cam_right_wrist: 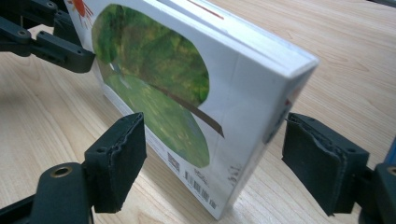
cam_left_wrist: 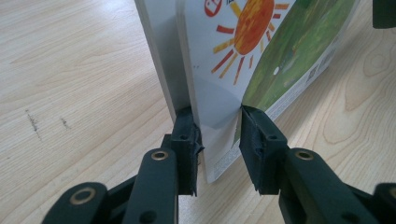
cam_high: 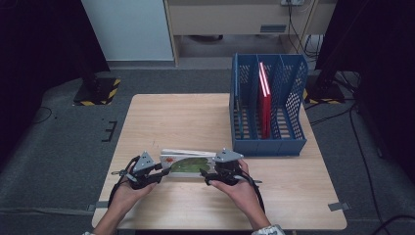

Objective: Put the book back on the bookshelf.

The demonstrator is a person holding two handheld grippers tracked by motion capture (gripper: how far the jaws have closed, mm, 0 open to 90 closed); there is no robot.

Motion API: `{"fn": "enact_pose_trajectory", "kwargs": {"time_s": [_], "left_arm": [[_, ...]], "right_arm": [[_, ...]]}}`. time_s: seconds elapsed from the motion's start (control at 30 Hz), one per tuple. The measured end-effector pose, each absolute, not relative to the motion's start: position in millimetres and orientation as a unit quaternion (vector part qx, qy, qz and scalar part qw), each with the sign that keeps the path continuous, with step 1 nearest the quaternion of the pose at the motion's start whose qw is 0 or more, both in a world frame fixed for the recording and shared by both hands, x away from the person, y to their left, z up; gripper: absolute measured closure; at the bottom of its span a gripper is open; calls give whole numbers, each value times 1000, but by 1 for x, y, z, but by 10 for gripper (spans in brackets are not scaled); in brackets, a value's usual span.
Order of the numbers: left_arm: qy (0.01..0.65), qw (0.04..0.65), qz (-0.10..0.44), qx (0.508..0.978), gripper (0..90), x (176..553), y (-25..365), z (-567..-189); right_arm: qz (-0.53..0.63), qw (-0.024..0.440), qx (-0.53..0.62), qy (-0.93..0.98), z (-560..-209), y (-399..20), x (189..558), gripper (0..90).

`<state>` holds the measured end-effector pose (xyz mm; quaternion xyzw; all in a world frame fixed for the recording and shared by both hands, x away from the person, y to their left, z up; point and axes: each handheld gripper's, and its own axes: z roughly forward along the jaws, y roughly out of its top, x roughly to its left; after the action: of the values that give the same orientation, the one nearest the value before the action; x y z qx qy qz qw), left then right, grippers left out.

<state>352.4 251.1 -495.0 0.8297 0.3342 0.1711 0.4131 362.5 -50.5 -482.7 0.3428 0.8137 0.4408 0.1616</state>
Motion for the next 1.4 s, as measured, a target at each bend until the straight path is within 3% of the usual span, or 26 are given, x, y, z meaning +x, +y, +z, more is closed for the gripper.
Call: {"fn": "enact_pose_trajectory", "kwargs": {"time_s": [0.57,0.87,1.4], "left_arm": [[338,409,175,829,659,354,251,-497],[356,413,177,819,634,359,251,-499],[383,421,185,802,531,364,254,-499]], "right_arm": [[447,149,312,825,-471,-49,358,364],[441,145,299,834,-467,-47,357,397],[448,124,277,841,-456,-38,369,470]]}}
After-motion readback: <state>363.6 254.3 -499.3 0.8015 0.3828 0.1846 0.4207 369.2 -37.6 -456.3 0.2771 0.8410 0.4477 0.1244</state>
